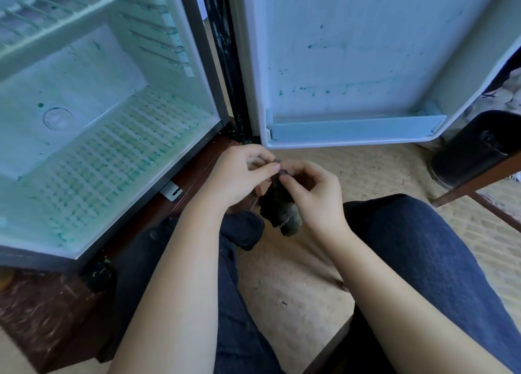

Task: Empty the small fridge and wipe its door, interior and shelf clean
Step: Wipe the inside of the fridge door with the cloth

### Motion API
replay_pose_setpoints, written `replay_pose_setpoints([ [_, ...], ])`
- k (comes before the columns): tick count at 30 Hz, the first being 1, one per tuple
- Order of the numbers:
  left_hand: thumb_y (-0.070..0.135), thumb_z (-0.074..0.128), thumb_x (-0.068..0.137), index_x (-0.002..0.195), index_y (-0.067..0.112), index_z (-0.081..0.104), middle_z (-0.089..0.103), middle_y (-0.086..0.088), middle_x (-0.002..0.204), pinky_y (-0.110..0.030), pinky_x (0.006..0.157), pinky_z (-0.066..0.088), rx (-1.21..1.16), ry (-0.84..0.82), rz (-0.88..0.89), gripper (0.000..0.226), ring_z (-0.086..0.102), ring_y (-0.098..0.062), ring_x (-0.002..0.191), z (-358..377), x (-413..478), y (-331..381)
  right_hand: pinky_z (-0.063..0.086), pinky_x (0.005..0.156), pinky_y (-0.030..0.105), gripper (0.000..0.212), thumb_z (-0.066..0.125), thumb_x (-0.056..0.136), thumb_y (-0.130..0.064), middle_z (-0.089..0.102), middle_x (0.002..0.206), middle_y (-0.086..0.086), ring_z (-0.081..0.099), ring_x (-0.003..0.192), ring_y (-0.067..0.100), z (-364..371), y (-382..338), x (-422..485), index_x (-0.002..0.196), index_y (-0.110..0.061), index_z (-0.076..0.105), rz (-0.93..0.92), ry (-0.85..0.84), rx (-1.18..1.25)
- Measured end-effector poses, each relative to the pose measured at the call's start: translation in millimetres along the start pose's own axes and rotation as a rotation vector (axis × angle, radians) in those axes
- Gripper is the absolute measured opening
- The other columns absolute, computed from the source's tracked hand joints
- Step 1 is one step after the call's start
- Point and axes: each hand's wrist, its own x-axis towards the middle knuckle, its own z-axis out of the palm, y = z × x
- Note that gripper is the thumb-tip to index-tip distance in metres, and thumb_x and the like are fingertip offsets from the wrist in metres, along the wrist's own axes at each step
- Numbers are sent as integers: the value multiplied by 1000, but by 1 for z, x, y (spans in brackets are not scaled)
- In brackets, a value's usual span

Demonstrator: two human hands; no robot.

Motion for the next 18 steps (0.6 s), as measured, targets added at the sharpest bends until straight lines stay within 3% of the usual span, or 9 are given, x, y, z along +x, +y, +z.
replay_pose_setpoints([
  [3, 13, 69, 89, 86, 24, 69, 73, 4, 87, -37, 76, 60, -88, -26, 23, 11, 70, -12, 83, -1, 0, 1, 53, 85, 27, 21, 71, 84, -11, 62, 94, -6, 65, 93, 14, 4, 4, 1, 99, -20, 59, 69, 72, 93],
  [6, 8, 65, 90, 87, 22, 67, 72, 4, 87, -26, 71, 56, -209, -9, 46, 15, 67, -7, 84, -4, 2, 4, 53, 85, 33, 9, 66, 88, -18, 70, 96, -1, 67, 93, 15, 9, 5, 5, 96, -17, 62, 44, 8, 156],
  [9, 11, 66, 91, 87, 27, 69, 70, -6, 88, -34, 72, 58, -131, 38, 77, 17, 66, -15, 83, -8, 7, 0, 54, 68, 31, 8, 66, 90, -20, 73, 83, 2, 69, 74, 12, 12, 1, 10, 92, -13, 64, 83, -28, 179],
  [11, 16, 68, 89, 87, 29, 70, 70, -2, 86, -35, 77, 55, 8, 73, 83, 14, 65, -16, 82, -9, 10, -3, 51, 61, 27, 9, 68, 88, -24, 72, 75, -1, 67, 66, 9, 15, 0, 14, 83, -17, 65, 110, 41, 99],
  [14, 28, 70, 88, 86, 27, 71, 68, 9, 77, -18, 71, 50, 179, 215, 114, 3, 61, -2, 74, -6, 13, 0, 46, 65, 21, 14, 68, 86, -27, 68, 72, -6, 64, 71, 8, 23, 2, 23, 75, -20, 63, 135, 229, -92],
  [18, 43, 67, 87, 80, 19, 64, 61, 10, 67, -10, 56, 40, 153, 467, 192, 26, 55, 1, 62, -10, 23, 11, 44, 65, 19, 12, 66, 87, -26, 68, 75, -5, 63, 74, 8, 37, 0, 31, 80, -17, 65, 139, 311, -148],
])
